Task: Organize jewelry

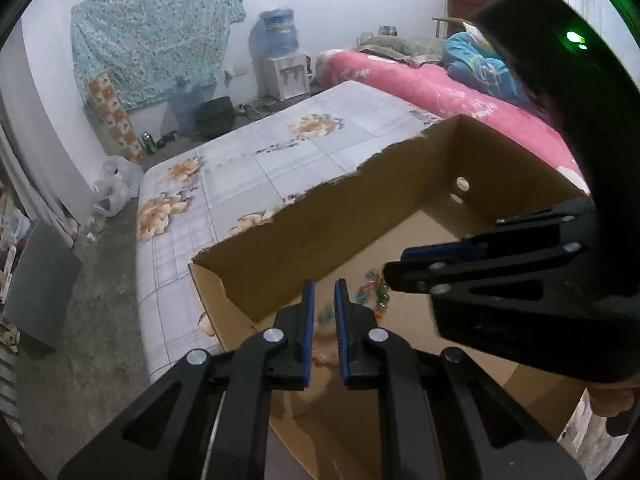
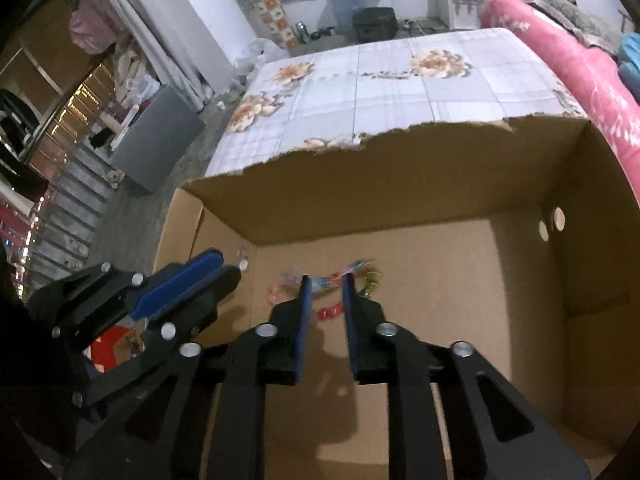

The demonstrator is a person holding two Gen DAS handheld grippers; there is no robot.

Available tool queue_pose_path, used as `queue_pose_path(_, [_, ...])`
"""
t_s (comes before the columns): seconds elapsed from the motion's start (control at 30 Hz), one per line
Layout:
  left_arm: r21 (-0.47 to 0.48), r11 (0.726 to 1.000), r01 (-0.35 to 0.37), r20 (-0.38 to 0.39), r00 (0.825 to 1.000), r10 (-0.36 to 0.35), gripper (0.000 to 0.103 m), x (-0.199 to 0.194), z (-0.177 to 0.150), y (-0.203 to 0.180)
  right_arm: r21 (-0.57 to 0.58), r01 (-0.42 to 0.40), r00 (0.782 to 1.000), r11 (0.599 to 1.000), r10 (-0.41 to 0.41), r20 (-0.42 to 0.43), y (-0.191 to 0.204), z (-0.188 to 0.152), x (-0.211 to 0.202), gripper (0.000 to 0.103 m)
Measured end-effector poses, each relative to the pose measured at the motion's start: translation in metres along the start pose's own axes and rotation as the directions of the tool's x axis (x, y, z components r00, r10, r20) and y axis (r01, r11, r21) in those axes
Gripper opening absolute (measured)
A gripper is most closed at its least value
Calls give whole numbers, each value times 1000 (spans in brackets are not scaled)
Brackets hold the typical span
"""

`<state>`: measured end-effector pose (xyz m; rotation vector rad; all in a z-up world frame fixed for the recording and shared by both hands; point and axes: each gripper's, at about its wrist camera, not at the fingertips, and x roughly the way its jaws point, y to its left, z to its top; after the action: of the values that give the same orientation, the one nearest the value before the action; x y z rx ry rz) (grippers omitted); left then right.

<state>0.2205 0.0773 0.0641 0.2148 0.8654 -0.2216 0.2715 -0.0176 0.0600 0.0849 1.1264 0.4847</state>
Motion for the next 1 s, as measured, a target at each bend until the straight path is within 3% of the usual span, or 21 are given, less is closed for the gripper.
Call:
queue_pose_path(0.17, [-8,1000,-2,46,999,2,13,-14,1,1,-2,-4,998,1000,4,62,-1,-10,-16,25])
queue_pose_path(0.3, [0,1000,5,112,994,-5,24,-44,-5,-4,-16,25,987,1000,-22,157,-2,-19,-43,39])
queue_pose_path(0.5, [6,999,33,195,980,-33,57,-91,-21,-15,-30,71,941,997,-57,334,-1,-52,-105,58])
queue_pose_path(0.63, [7,997,72,229,971,-71,80,-117,-44,-27,-1,78,899,997,-70,433,-11,-95,-146,74])
queue_pose_path(0.73, [24,992,126,215,968,-128,85,-125,-66,-43,36,103,880,994,-108,463,-20,-128,-162,84])
queue_pose_path(0.8, [39,988,152,188,970,-157,88,-124,-84,-58,65,120,879,991,-136,457,-29,-149,-166,88])
queue_pose_path(1.0, [24,970,244,95,965,-245,89,-106,-129,-96,168,263,880,950,-307,361,-55,-199,-151,94])
